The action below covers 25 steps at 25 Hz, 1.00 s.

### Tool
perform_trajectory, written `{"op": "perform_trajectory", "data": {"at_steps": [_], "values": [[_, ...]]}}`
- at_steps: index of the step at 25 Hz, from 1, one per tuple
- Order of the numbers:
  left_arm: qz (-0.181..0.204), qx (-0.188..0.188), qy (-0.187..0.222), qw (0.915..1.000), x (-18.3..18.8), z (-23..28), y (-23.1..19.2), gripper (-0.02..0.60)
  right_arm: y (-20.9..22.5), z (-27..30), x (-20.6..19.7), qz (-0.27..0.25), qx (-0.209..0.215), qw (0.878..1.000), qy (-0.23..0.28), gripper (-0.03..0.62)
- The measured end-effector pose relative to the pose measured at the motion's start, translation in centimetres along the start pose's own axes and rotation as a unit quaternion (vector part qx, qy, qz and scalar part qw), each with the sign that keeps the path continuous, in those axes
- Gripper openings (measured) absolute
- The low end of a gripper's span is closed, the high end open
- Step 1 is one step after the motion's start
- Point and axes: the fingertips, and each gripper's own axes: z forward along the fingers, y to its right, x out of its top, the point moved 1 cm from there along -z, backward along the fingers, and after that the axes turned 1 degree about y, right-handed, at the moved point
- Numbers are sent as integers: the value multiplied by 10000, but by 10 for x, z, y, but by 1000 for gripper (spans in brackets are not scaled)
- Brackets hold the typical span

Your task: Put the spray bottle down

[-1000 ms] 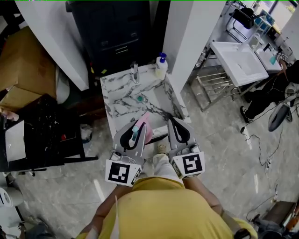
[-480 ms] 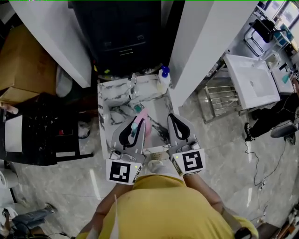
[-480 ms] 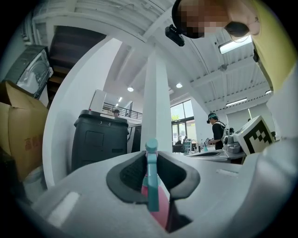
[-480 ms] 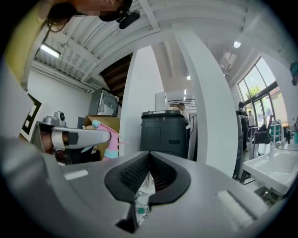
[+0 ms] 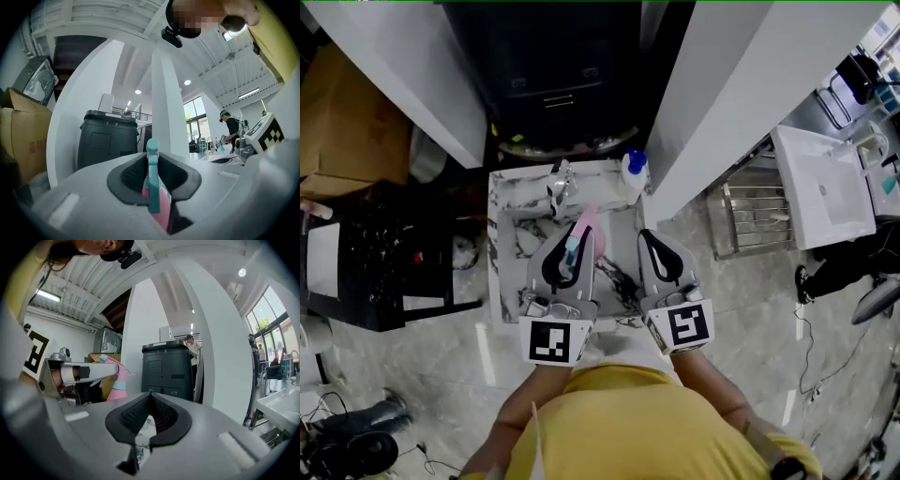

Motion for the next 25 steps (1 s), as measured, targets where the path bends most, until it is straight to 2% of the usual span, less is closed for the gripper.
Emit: {"op": "perform_trajectory", "data": {"at_steps": [6,18,25], "values": [[0,160,-5,9999,-20,21,-11,61,5,21,-17,72,100,9999,-88,2],[-21,336,44,9994,-65,73,-31,61,24,54,-54,126,-6,9995,-291,2],[164,485,-89,9987,-94,95,-31,61,40,66,-73,61,-128,9993,-341,2]]}}
